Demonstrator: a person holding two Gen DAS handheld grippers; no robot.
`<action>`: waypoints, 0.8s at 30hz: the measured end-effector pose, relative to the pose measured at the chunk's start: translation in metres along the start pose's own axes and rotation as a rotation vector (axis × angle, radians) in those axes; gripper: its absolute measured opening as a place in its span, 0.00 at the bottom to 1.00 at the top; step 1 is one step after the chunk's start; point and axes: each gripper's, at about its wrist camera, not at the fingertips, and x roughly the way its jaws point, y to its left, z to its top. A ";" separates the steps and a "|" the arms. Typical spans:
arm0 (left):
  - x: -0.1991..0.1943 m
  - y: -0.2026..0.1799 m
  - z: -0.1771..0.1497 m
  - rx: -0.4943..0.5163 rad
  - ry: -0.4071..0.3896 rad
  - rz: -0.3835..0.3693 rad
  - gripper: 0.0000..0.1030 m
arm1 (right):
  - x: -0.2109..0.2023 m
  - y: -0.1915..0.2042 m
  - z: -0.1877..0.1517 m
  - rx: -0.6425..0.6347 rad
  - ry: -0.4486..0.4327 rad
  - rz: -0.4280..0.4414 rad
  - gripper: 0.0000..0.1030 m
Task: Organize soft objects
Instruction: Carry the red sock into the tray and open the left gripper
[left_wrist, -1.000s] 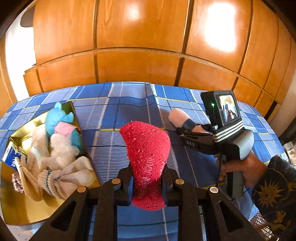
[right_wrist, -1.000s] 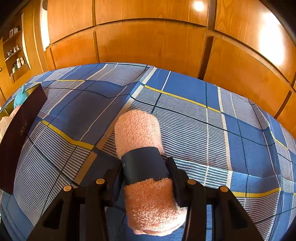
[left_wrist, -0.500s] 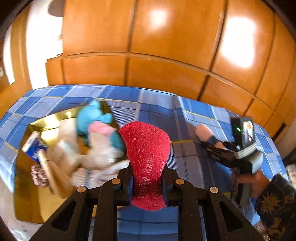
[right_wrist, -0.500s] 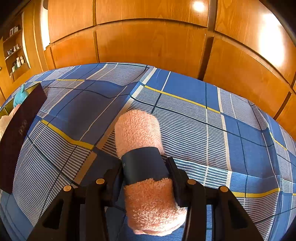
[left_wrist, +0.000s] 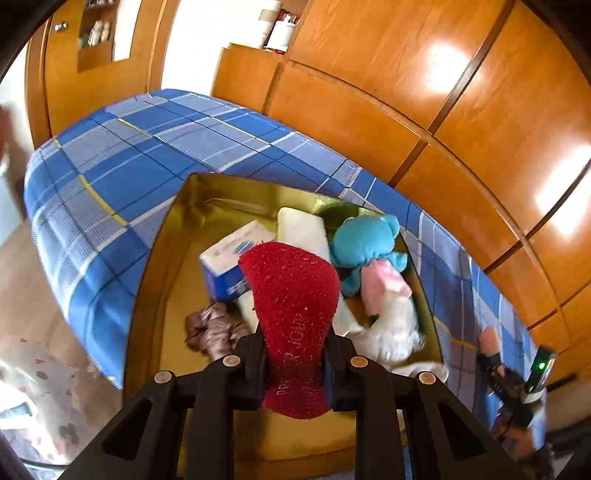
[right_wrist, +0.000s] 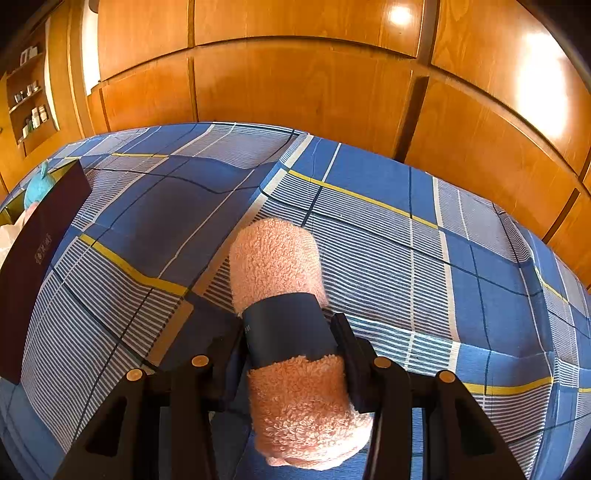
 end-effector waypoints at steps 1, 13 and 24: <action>0.007 -0.004 0.004 0.001 0.011 -0.015 0.22 | 0.000 0.000 0.000 0.000 0.000 -0.001 0.43; 0.078 -0.025 0.030 0.045 0.102 0.070 0.44 | 0.000 0.000 0.001 -0.004 0.001 -0.005 0.43; 0.041 -0.037 0.014 0.149 0.005 0.096 0.67 | 0.001 0.001 0.002 -0.009 0.001 -0.012 0.43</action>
